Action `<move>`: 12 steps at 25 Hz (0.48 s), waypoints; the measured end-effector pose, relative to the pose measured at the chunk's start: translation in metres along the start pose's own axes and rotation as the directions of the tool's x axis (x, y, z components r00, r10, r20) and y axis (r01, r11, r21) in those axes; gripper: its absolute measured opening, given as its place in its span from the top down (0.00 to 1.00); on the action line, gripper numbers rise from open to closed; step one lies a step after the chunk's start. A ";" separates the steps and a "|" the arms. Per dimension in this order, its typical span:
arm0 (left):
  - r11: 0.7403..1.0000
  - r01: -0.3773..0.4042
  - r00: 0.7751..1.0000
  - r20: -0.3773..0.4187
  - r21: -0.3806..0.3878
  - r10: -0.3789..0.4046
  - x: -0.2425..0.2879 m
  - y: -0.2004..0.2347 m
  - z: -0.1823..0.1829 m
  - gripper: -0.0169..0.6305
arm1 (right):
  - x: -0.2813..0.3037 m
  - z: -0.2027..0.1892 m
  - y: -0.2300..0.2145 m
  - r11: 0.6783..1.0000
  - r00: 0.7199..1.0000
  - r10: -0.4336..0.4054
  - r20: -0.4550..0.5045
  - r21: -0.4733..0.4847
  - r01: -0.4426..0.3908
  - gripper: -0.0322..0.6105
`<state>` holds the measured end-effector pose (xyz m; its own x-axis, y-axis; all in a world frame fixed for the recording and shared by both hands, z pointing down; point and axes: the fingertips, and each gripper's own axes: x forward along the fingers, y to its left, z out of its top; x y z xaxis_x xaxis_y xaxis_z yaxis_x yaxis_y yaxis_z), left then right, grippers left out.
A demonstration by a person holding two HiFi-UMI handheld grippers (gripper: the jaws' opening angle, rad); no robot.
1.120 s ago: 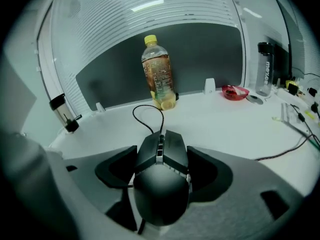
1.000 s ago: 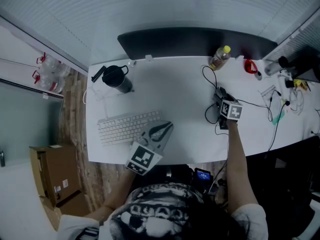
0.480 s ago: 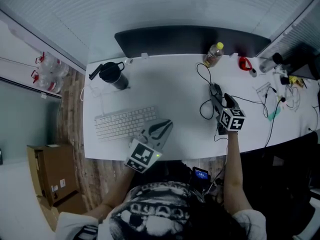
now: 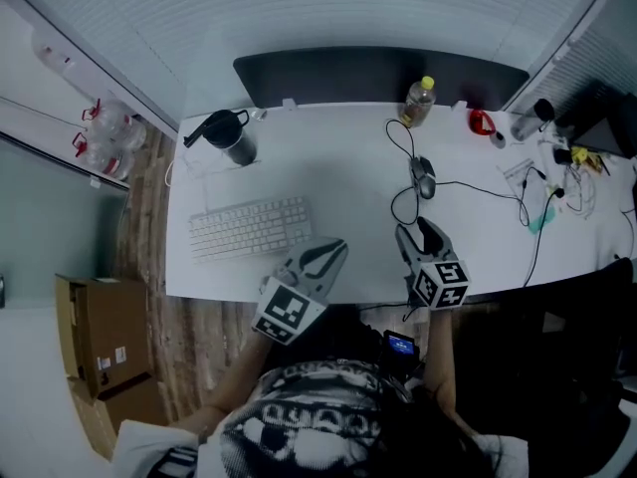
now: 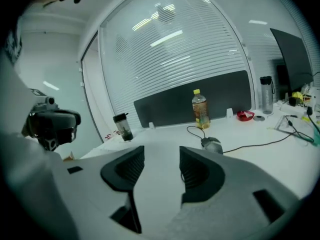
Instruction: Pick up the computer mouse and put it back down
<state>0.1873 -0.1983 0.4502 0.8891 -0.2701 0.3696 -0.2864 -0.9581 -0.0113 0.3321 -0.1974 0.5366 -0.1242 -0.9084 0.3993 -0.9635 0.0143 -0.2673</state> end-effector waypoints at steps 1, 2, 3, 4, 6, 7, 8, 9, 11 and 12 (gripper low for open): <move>1.000 -0.008 1.000 0.000 -0.002 0.008 -0.002 -0.005 -0.001 0.95 | -0.005 -0.005 0.008 1.000 1.000 0.015 0.001 0.007 -0.015 0.62; 1.000 -0.017 1.000 -0.001 -0.005 0.017 -0.005 -0.010 -0.004 0.95 | -0.010 -0.011 0.016 0.999 1.000 0.029 0.000 0.013 -0.029 0.61; 1.000 -0.025 1.000 -0.002 -0.009 0.025 -0.007 -0.015 -0.006 0.95 | -0.015 -0.016 0.022 0.999 0.999 0.043 -0.002 0.015 -0.043 0.62; 0.999 -0.032 0.999 -0.004 -0.013 0.032 -0.010 -0.019 -0.009 0.95 | -0.019 -0.020 0.028 0.998 0.998 0.055 -0.004 0.014 -0.055 0.62; 0.999 -0.045 0.999 -0.012 -0.021 0.044 -0.013 -0.030 -0.015 0.95 | -0.027 -0.027 0.038 0.997 0.997 0.078 -0.007 0.009 -0.078 0.62; 0.998 -0.049 0.999 -0.018 -0.024 0.049 -0.015 -0.035 -0.018 0.95 | -0.031 -0.030 0.042 0.996 0.996 0.090 -0.009 0.007 -0.090 0.63; 0.998 -0.053 0.998 -0.024 -0.026 0.053 -0.018 -0.040 -0.021 0.95 | -0.035 -0.034 0.047 0.995 0.995 0.102 -0.012 0.007 -0.101 0.63; 0.998 -0.057 0.998 -0.032 -0.028 0.056 -0.020 -0.044 -0.024 0.95 | -0.039 -0.037 0.052 0.994 0.993 0.113 -0.015 0.009 -0.113 0.63; 0.998 -0.064 0.997 -0.044 -0.026 0.063 -0.023 -0.050 -0.028 0.95 | -0.046 -0.043 0.061 0.991 0.991 0.135 -0.016 0.014 -0.135 0.64; 0.997 -0.068 0.997 -0.048 -0.024 0.067 -0.025 -0.051 -0.028 0.95 | -0.048 -0.044 0.066 0.989 0.989 0.145 -0.016 0.017 -0.145 0.65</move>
<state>0.1699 -0.1402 0.4677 0.8496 -0.3290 0.4122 -0.3549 -0.9348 -0.0145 0.2642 -0.1339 0.5386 -0.2666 -0.8900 0.3700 -0.9313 0.1389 -0.3368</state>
